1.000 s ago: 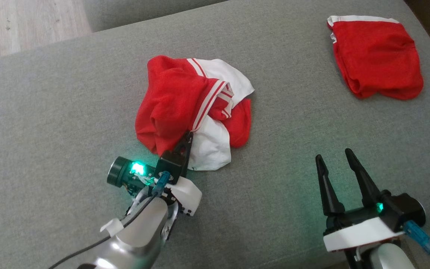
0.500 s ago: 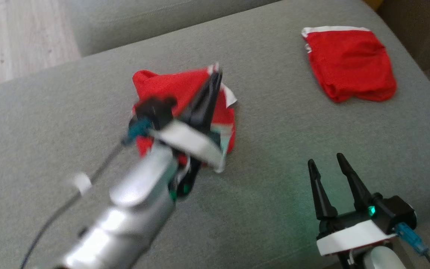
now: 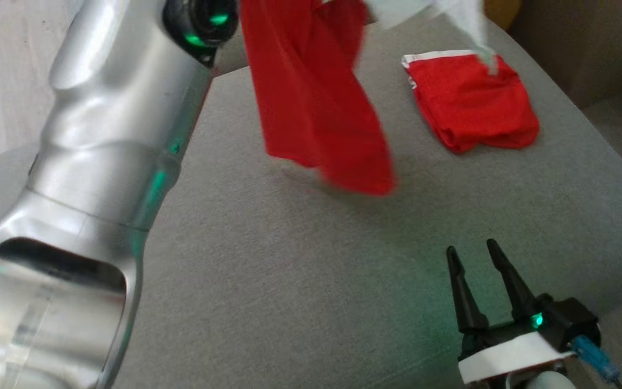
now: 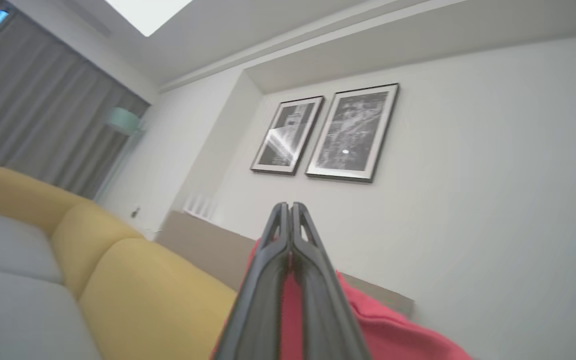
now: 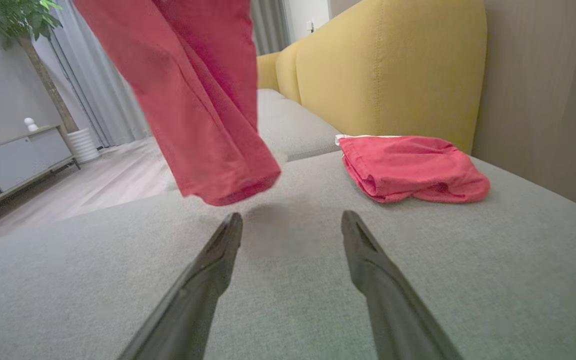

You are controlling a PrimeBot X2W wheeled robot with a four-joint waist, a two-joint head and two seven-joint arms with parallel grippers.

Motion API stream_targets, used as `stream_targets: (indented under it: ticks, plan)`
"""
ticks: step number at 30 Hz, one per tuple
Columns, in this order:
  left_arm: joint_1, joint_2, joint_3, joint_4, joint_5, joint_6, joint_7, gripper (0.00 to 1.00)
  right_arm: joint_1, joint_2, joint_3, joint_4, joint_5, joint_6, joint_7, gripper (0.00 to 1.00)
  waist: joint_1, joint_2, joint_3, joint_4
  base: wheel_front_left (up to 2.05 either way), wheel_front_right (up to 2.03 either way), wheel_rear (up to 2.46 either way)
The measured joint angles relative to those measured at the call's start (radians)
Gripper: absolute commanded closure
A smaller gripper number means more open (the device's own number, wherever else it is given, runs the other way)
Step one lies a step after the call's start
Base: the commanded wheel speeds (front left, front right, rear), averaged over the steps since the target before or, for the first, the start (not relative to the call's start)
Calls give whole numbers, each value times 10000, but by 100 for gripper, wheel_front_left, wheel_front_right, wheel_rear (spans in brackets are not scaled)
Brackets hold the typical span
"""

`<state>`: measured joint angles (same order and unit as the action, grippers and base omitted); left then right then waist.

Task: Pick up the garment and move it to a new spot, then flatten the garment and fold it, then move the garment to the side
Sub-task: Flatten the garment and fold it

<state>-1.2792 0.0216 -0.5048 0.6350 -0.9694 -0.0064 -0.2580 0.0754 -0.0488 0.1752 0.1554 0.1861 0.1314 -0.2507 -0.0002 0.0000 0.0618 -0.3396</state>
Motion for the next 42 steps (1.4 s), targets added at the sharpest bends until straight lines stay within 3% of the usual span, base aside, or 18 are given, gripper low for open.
stream_targets:
  ticks: [4, 8, 13, 20, 21, 22, 28, 33, 39, 42]
  plan:
    - [1362, 176, 232, 754, 21, 173, 2, 100, 2, 2, -77, -86, 90, 0, 0, 0, 1, 0, -23, 366, 0, 0, 0]
    - [4167, 581, 293, 1626, -255, 420, 15, 100, 9, 4, -171, -142, 88, 0, 0, 0, 2, 0, 11, 833, 0, 0, 0]
    - [6977, 1183, 1064, 1856, -378, 491, 17, 100, 6, 10, -272, -184, 38, 0, 0, 0, 2, 0, 211, 1392, 0, 0, 0]
    - [7797, 1227, 1904, 1264, 71, 236, 17, 100, -4, 12, -360, -224, -117, 0, 0, 0, 2, 0, 548, 2024, 0, 0, 0]
    - [7796, 1221, 2063, 1066, 257, 236, 17, 63, -10, 12, -368, -242, -117, 0, 0, 0, 2, 0, 606, 2115, 0, 0, 0]
    - [7801, 1223, 2201, 869, 554, 240, 17, 0, -19, 12, -366, -245, -119, 0, 0, 0, 2, 0, 657, 2195, 0, 0, 0]
    - [8802, 1114, 2886, -1406, 3906, 706, 13, 0, -25, 10, -318, -244, -190, 0, 0, 0, 3, 0, 762, 2495, 0, 0, 0]
    - [10741, 577, 2560, -2987, 6408, 938, 13, 0, -12, 6, -314, -240, -190, 0, 0, 0, 2, 0, 695, 2624, 0, 0, 0]
    - [11587, 414, 1116, -3014, 7869, 510, 13, 0, -12, 4, -180, -230, -188, 0, 0, 0, 1, 0, 726, 2726, 0, 0, 0]
    - [11331, 339, 514, -2086, 8048, 370, 15, 0, -16, 0, -111, -224, -188, 0, 0, 0, 2, 0, 794, 2687, 0, 0, 0]
